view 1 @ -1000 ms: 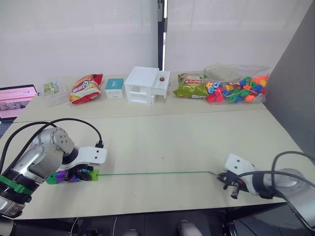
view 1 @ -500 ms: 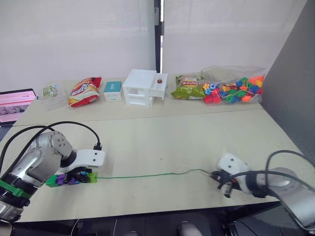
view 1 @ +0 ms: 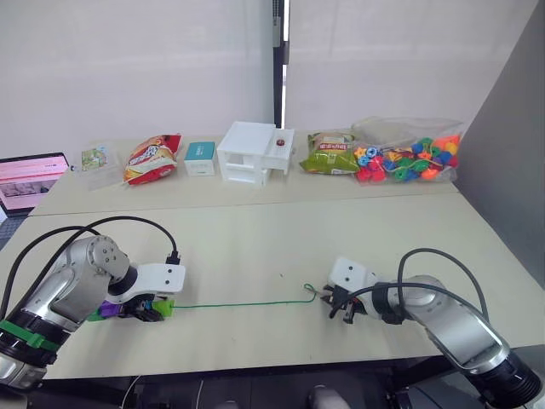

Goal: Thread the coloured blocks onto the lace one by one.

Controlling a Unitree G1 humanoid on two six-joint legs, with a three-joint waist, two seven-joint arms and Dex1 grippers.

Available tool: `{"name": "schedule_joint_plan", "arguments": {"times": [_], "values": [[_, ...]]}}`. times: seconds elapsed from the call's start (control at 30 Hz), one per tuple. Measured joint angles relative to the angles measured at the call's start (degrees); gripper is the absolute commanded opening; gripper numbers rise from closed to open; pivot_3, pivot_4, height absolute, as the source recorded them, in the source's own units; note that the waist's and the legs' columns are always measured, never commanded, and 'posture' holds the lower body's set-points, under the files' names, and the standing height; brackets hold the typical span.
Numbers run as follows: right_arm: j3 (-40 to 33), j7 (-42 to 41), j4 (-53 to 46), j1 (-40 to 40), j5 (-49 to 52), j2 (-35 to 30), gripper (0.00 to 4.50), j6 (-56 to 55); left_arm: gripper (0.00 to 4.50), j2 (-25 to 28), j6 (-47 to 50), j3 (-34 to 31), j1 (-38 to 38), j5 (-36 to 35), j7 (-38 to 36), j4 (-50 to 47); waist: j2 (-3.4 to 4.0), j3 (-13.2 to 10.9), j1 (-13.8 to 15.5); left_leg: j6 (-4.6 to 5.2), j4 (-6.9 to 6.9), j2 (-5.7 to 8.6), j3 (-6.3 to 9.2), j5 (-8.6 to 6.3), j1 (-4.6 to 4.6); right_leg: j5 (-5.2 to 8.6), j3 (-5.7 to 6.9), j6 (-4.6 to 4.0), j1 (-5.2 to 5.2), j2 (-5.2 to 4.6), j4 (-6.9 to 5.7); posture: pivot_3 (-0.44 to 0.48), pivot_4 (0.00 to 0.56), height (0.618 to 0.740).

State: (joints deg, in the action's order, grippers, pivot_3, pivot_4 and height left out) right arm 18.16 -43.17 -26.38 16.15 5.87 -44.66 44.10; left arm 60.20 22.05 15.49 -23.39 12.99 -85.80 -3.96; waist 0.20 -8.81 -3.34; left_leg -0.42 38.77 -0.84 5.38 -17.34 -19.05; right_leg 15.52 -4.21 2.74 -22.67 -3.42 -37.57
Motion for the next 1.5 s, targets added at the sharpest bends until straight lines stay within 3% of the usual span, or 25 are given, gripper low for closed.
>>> {"name": "schedule_joint_plan", "arguments": {"times": [0.07, 0.2, 0.27, 0.4, 0.57, 0.7, 0.87, 1.03, 1.13, 1.2, 1.5], "values": [[-2.9, -0.4, -0.7, -2.0, 0.9, -0.7, 3.09, -0.7, 4.47, 0.1, 0.2, -1.9, 0.7, -2.8, -0.2, -0.2, -0.19, -0.1, 0.7, 0.00, 0.09, 0.01, 0.02, 0.00, -0.33, -0.24, 0.01, -0.39, -0.39, -0.01, -0.08, 0.000, 0.150, 0.740], [-12.3, -3.1, -3.8, -6.6, 6.3, -2.1, 4.45, -1.4, 4.50, 1.8, 0.7, -8.3, 2.8, -9.9, -0.5, -0.3, -0.76, -0.4, 1.0, -0.01, 0.11, 0.00, 0.27, 0.01, -1.06, -0.32, 0.19, -0.52, -1.06, 0.00, -0.20, 0.000, 0.150, 0.740], [-18.1, -4.7, -6.0, -8.3, 10.4, -2.0, 4.48, -1.3, 4.50, 2.0, 2.0, -14.1, 4.1, -15.0, -0.2, -0.5, -0.83, -0.5, 1.0, -0.04, 0.18, 0.03, 0.27, 0.02, -1.38, -0.38, 0.19, -0.59, -1.51, -0.04, -0.50, 0.000, 0.150, 0.740], [-28.6, -6.9, -8.3, -11.4, 19.3, -1.7, 4.48, 1.1, 4.50, -0.3, 4.2, -26.4, 7.1, -23.8, 3.1, -1.9, -0.91, -0.5, 0.9, -0.02, 0.08, 0.01, 0.28, 0.01, -1.28, -0.39, 0.21, -0.61, -1.48, -0.02, -0.46, 0.000, 0.150, 0.740], [-39.4, -6.3, -9.4, -15.5, 28.8, -0.1, 4.48, 5.8, 4.50, -3.4, 8.6, -40.9, 17.9, -31.4, 7.0, -3.7, -0.98, -0.6, 0.6, -0.02, 0.05, -0.03, 0.23, 0.01, -1.21, -0.39, 0.19, -0.61, -1.46, -0.02, -0.43, 0.000, 0.150, 0.740], [-47.8, -4.3, -8.8, -22.9, 31.0, 2.8, 4.48, 5.7, 4.50, -7.6, 8.9, -54.0, 31.5, -34.0, 8.5, -1.8, -1.05, -0.6, 0.9, -0.02, -0.01, -0.04, 0.22, 0.01, -1.16, -0.38, 0.20, -0.61, -1.41, -0.02, -0.37, 0.000, 0.150, 0.740], [-53.7, -3.9, -4.1, -33.1, 28.6, 6.4, 4.48, -1.6, 4.50, -10.3, 4.4, -66.7, 40.3, -35.7, 10.8, 6.0, -1.27, -0.6, 1.6, -0.14, 0.00, -0.03, 0.16, 0.06, -1.15, -0.38, 0.20, -0.62, -1.20, -0.08, 0.00, 0.000, 0.150, 0.740], [-56.0, -4.0, 1.8, -37.3, 25.7, 8.1, 4.48, -9.7, 4.50, -11.4, -3.7, -69.7, 46.5, -35.4, 11.1, 14.2, -1.28, -0.7, 1.3, -0.19, -0.37, -0.12, 0.06, 0.07, -0.25, -0.22, 0.19, -0.40, -0.26, -0.04, 0.47, 0.000, 0.150, 0.740], [-56.0, -4.1, 5.3, -38.7, 24.2, 8.9, 4.48, -13.7, 4.50, -12.4, -7.6, -69.2, 47.9, -35.2, 11.5, 18.5, -1.33, -0.6, 1.2, -0.20, -0.41, -0.14, 0.04, 0.08, -0.23, -0.10, 0.18, -0.25, -0.26, -0.04, 0.48, 0.000, 0.150, 0.740], [-56.0, -4.2, 7.3, -39.2, 23.7, 8.9, 4.48, -15.6, 4.50, -12.4, -8.9, -68.4, 48.2, -35.2, 11.9, 19.7, -1.37, -0.6, 1.2, -0.20, -0.43, -0.14, 0.04, 0.08, -0.23, -0.31, 0.18, -0.60, -0.27, -0.04, 0.48, 0.000, 0.150, 0.740], [-54.7, -4.1, 10.1, -38.8, 23.4, 8.7, 4.48, -18.9, 4.50, -12.4, -9.8, -65.3, 48.2, -35.6, 14.0, 19.8, -1.36, -0.6, 0.9, -0.20, -0.51, -0.14, 0.04, 0.08, -0.24, -0.32, 0.15, -0.62, -0.32, -0.05, 0.48, 0.000, 0.150, 0.740]]}}
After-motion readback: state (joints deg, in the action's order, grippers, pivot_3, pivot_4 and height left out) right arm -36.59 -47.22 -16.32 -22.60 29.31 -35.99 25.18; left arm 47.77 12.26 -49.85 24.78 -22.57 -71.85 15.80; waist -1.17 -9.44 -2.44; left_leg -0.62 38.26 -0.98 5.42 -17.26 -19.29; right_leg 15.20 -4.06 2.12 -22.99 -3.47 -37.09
